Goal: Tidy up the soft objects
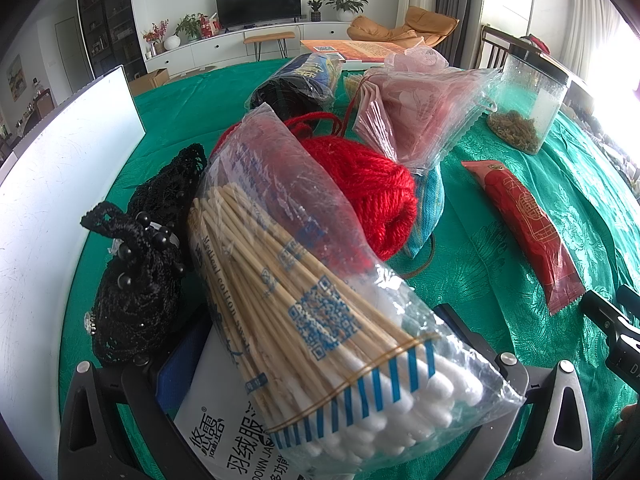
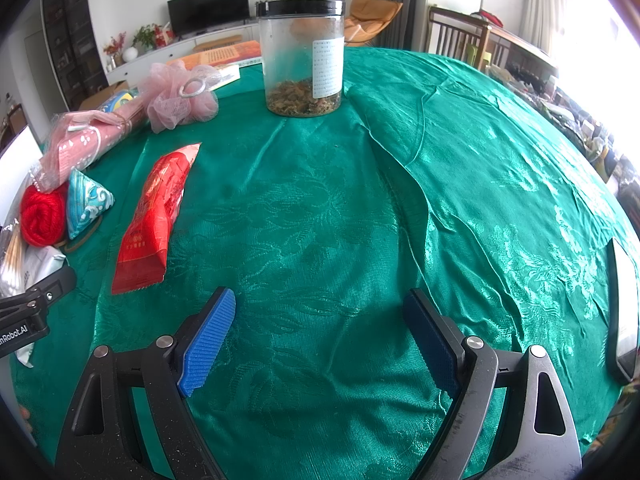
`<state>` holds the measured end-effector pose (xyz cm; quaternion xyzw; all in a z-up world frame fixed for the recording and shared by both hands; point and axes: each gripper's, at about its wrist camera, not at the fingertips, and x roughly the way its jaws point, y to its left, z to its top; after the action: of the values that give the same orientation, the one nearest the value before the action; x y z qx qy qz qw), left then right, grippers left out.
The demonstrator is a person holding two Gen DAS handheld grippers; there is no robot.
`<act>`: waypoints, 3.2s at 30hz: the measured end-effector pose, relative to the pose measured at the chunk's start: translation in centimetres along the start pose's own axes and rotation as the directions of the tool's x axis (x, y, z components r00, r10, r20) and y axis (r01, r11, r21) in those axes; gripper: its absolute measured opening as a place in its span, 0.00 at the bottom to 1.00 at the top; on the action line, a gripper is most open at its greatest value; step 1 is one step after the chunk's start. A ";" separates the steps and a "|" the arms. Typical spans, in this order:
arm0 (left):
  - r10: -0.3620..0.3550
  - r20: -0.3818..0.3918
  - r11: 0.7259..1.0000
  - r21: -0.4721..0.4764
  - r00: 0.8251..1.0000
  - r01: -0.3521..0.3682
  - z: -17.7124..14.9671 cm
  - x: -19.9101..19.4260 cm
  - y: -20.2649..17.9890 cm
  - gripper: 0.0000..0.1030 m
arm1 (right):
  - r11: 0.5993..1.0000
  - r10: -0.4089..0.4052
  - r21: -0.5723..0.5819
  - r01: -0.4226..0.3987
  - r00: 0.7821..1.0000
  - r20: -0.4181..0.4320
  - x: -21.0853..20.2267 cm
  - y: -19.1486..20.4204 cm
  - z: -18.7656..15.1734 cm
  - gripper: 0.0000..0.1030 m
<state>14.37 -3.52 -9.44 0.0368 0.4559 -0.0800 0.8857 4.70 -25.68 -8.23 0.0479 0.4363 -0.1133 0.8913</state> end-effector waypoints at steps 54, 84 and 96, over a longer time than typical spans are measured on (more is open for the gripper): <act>-0.390 0.042 0.798 -0.482 0.920 0.361 2.6 -3.2 16.0 0.32 | 0.923 0.383 -0.019 -0.384 0.922 -0.064 -3.8 2.1 3.1 0.26; -0.265 -0.018 0.917 -0.313 0.964 0.246 0.4 -5.6 11.8 0.32 | 0.848 0.523 -0.080 -0.524 0.852 -0.036 -9.9 6.1 3.3 0.26; -0.202 -0.026 0.943 -0.275 0.979 0.187 1.0 -4.2 12.9 0.96 | 0.825 0.563 -0.046 -0.564 0.826 -0.030 -9.2 5.6 2.5 0.26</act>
<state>15.03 9.52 -5.51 -0.1277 0.4875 -0.1030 0.8576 2.56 -19.22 0.49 0.1517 0.4121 0.1664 0.8829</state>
